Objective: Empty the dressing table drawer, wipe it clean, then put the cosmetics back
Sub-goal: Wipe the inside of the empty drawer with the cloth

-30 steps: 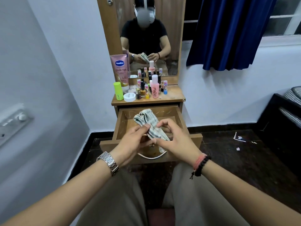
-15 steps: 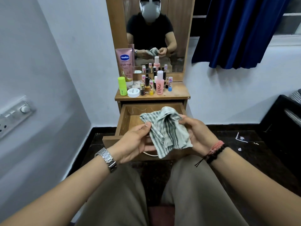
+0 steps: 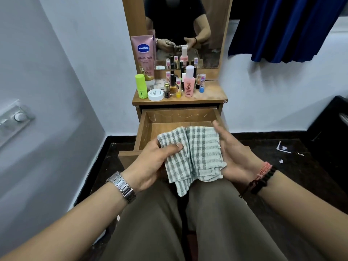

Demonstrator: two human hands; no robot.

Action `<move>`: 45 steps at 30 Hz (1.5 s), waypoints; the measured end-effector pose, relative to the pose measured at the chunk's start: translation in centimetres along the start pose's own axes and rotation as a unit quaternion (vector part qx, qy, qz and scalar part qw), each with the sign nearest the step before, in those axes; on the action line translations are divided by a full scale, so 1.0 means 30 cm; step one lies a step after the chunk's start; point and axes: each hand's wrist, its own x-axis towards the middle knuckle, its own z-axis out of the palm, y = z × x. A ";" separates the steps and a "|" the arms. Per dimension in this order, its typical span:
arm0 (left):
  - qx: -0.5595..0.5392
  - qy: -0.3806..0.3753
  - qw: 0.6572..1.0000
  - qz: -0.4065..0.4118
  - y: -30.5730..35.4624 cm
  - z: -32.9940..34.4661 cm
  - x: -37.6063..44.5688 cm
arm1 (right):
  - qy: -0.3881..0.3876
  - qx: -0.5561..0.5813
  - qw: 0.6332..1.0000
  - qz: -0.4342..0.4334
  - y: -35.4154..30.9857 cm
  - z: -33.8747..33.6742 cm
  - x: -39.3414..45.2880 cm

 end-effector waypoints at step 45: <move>0.626 0.151 0.763 -0.055 -0.064 -0.365 0.295 | 0.173 0.008 0.981 -0.092 -0.123 -0.039 0.247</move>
